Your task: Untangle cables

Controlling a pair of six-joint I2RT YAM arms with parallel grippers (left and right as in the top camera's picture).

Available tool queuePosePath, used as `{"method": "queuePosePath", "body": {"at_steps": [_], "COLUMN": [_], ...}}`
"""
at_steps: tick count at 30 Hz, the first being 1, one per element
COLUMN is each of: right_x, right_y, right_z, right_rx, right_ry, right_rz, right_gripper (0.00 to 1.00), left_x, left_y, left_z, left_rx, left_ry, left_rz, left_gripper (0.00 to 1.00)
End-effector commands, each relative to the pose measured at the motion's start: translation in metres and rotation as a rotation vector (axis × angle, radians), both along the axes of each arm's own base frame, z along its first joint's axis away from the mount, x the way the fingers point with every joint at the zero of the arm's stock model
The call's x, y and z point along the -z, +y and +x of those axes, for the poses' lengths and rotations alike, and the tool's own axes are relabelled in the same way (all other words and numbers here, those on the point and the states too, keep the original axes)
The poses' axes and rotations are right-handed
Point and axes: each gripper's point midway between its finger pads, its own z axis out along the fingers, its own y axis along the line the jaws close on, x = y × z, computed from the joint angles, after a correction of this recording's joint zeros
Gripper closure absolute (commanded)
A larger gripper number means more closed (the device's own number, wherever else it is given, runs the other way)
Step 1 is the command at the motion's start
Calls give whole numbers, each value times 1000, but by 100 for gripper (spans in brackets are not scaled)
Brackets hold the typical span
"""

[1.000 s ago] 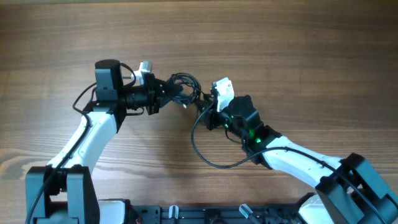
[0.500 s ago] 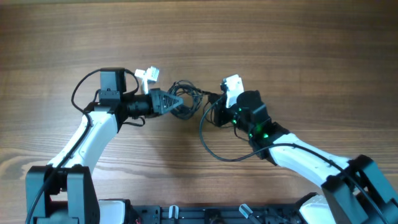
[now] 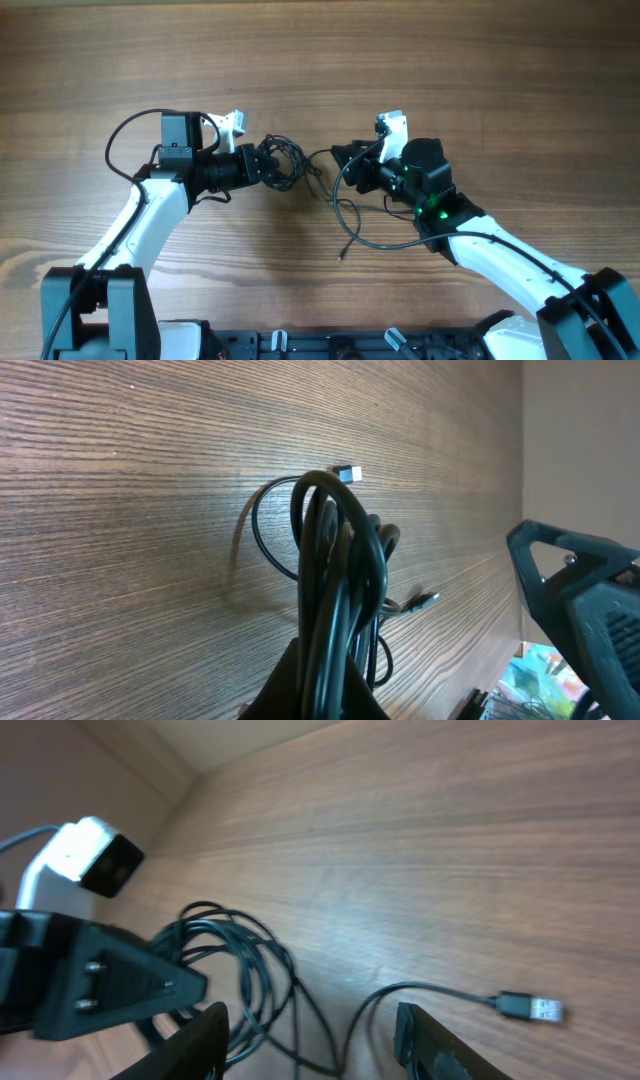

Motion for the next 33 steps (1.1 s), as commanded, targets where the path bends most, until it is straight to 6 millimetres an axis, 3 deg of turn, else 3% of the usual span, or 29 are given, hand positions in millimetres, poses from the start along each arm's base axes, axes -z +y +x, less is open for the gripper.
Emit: {"method": "queuePosePath", "body": {"at_steps": [1, 4, 9, 17, 23, 25, 26, 30, 33], "right_x": [-16, -19, -19, -18, -19, -13, -12, -9, -5], "right_y": [15, 25, 29, 29, 40, 39, 40, 42, 42], "right_z": [-13, -26, -33, -35, -61, -63, -68, -77, -84], "right_rx": [-89, -230, -319, -329, -502, -515, -534, -569, -595], "right_ry": [42, -52, -148, -135, -158, -157, -130, -91, -54], "right_rz": [102, 45, -16, -10, 13, -10, 3, 23, 31], "right_gripper": [42, 43, 45, 52, 53, 57, 66, 81, 85], "left_x": [2, -5, -39, -50, -61, -63, -63, -65, -67], "left_y": [3, -3, -29, -35, -39, -40, -40, -40, -40], "left_z": [2, 1, -13, -20, -26, -28, -28, -26, -23], "left_rx": [5, 40, 246, 286, 322, 329, 332, 334, 337], "left_ry": [-17, -44, -201, -202, -212, -211, -211, -230, -249], "left_rz": [19, -21, -197, -274, -338, -352, -357, -355, -352], "left_gripper": [96, 96, 96, 96, 96, 96, 96, 96, 96]}}
